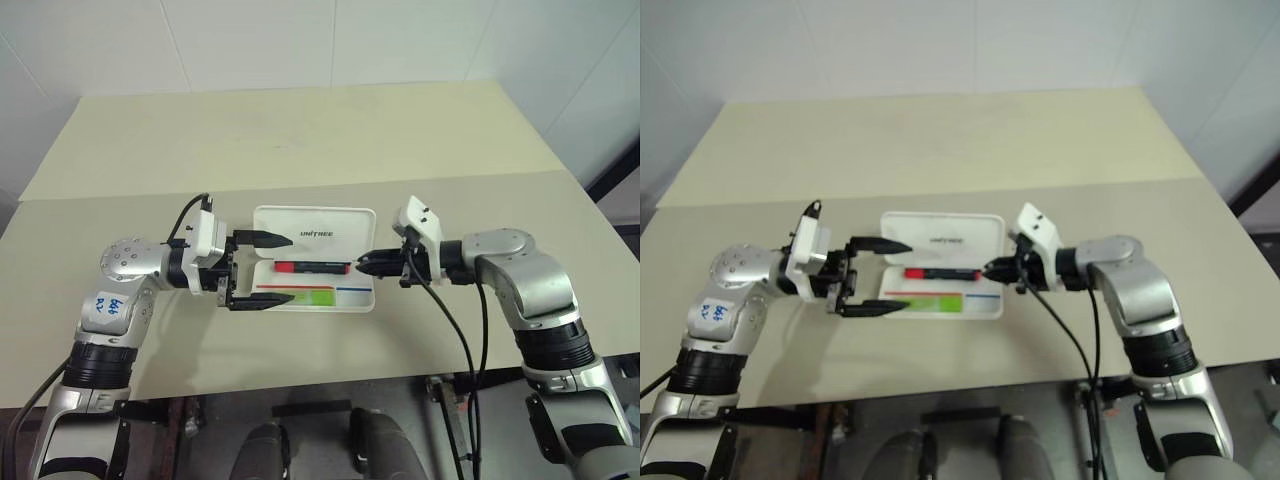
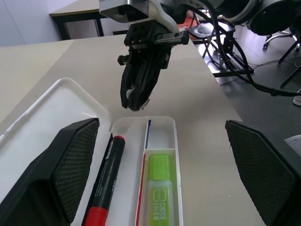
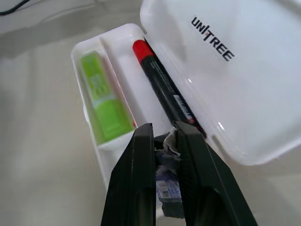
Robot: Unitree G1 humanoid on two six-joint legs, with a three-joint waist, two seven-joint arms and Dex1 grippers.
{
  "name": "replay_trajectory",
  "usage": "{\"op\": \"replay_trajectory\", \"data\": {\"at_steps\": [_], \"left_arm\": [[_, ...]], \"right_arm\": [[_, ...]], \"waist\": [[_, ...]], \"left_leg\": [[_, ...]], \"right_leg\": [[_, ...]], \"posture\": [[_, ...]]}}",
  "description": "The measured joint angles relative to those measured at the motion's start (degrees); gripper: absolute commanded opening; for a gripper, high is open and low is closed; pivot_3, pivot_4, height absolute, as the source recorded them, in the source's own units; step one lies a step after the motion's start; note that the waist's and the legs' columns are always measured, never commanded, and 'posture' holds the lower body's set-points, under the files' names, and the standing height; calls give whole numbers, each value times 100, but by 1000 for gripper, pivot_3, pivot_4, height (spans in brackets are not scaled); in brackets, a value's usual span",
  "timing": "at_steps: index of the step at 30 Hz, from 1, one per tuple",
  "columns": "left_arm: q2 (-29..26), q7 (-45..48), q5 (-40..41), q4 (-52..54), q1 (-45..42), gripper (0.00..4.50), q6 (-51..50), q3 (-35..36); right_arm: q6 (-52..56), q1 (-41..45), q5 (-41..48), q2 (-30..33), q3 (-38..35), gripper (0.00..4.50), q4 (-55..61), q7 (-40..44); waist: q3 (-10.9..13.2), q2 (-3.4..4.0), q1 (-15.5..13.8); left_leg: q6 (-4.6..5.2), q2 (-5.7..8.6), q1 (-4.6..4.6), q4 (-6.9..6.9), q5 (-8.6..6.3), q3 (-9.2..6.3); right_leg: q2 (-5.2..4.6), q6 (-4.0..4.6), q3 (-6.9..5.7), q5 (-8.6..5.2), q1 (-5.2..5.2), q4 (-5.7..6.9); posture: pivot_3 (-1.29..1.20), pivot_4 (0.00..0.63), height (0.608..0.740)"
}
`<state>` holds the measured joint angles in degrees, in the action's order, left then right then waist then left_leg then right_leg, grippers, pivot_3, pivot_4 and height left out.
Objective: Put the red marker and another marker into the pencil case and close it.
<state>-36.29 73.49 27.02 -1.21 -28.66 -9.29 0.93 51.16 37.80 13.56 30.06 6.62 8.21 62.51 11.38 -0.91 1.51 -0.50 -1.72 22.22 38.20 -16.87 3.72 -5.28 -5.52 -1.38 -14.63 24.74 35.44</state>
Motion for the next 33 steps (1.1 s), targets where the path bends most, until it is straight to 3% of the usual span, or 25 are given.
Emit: {"op": "replay_trajectory", "data": {"at_steps": [9, 17, 29, 33], "left_arm": [[82, -24, -23, -5, 4, 4500, 6, -32], [82, -62, -23, -3, 16, 4500, 6, -31], [78, -92, -23, -2, 16, 4500, 6, -22], [76, -89, -23, -3, 14, 4500, 6, -22]], "right_arm": [[57, -123, 52, 184, 825, 327, 57, -192], [-120, -93, 34, 291, 1063, 327, -31, -190], [-240, 161, 250, 91, 1059, 4486, -179, -237], [-253, 237, 475, 63, 869, 4486, -160, -249]], "waist": [[0, 0, 1], [0, -1, 1], [0, -2, 6], [0, -2, 2]], "left_leg": [[5, 1, 4, -1, -3, 0], [6, 1, 4, -1, -3, -1], [6, -3, 4, -2, -3, 0], [10, -2, 8, -3, -6, 0]], "right_leg": [[3, 0, -1, 0, 0, 0], [4, -1, -2, 0, -1, -15], [7, -4, -2, 2, 0, -17], [5, -5, -2, 2, -1, -27]], "posture": [[0, 150, 740], [0, 150, 740], [0, 150, 740], [0, 150, 740]]}}
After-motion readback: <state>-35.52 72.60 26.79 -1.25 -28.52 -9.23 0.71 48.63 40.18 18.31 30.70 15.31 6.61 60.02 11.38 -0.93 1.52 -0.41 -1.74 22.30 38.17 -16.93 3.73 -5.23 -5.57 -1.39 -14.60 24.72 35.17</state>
